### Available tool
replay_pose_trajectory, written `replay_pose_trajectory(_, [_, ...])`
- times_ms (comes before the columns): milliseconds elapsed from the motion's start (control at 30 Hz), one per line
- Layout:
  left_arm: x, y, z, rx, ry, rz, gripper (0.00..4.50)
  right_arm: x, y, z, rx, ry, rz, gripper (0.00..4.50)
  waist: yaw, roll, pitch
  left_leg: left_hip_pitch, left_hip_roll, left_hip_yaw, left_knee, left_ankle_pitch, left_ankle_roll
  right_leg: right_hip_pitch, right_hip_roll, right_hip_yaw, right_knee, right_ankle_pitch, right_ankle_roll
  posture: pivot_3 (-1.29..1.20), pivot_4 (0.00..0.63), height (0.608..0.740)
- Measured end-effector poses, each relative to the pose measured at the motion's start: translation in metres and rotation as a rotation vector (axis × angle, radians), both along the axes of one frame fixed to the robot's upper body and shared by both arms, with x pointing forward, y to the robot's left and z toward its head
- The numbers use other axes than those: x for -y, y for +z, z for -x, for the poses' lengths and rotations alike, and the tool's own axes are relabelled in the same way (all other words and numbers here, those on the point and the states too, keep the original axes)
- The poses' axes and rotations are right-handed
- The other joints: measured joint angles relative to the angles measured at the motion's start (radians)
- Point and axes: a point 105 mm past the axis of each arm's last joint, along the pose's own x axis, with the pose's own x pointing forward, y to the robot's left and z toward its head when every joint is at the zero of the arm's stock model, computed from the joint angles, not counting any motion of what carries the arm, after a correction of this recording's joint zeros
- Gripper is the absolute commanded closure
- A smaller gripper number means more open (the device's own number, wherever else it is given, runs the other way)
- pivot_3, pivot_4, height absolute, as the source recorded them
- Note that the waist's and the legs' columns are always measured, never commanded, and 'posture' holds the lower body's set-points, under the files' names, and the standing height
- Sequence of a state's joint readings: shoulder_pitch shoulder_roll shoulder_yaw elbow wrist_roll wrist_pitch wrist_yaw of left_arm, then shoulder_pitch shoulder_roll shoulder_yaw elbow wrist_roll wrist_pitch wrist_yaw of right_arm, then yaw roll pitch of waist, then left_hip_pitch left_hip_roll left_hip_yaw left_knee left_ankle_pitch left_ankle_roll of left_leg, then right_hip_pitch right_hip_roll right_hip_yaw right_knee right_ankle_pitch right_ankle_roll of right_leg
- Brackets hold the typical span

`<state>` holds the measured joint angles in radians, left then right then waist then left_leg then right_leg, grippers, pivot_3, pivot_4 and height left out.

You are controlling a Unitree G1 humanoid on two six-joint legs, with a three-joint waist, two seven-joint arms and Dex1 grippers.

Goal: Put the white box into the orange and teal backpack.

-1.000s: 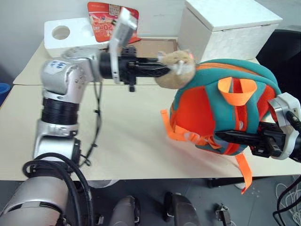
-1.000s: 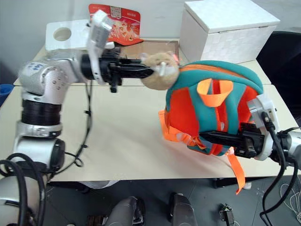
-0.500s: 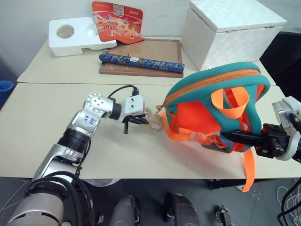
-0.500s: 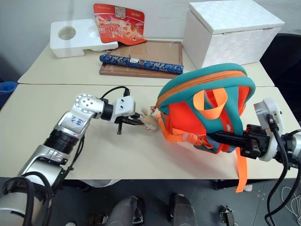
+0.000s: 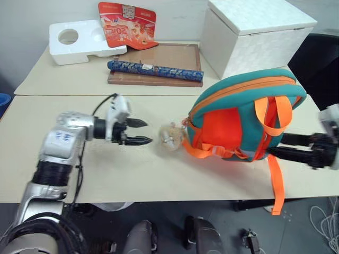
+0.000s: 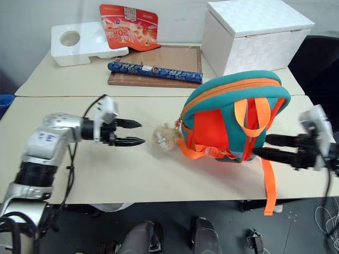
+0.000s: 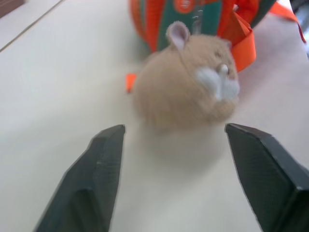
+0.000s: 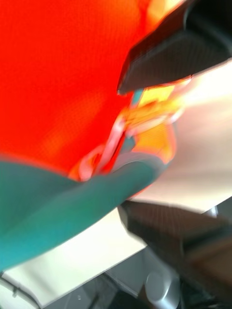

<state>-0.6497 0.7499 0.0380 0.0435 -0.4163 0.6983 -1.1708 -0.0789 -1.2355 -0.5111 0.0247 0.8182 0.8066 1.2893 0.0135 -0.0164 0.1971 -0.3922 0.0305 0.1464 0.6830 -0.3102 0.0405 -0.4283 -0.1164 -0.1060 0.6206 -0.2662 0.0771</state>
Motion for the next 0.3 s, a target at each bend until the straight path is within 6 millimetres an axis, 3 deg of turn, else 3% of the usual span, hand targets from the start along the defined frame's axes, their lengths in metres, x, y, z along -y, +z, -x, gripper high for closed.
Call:
replay_pose_trajectory(167, [-0.051, 0.052, 0.020, 0.021, 0.133, 0.129, 0.02, 0.056, 0.028, 0.018, 0.032, -0.146, -0.005, 0.02, -0.001, 0.000, 0.000, 0.001, 0.001, 0.000, 0.000, -0.001, -0.001, 0.000, 0.000, 0.000, 0.000, 0.000, 0.000, 0.00, 0.150, 0.740])
replay_pose_trajectory(300, [-0.059, 0.075, 0.026, 0.094, 0.183, 0.193, 0.02, 0.068, 0.034, 0.016, 0.095, -0.209, -0.053, 0.02, -0.003, 0.000, 0.000, 0.003, 0.001, 0.000, 0.000, -0.002, -0.003, 0.002, -0.001, 0.003, 0.000, 0.000, 0.000, 0.00, 0.150, 0.740])
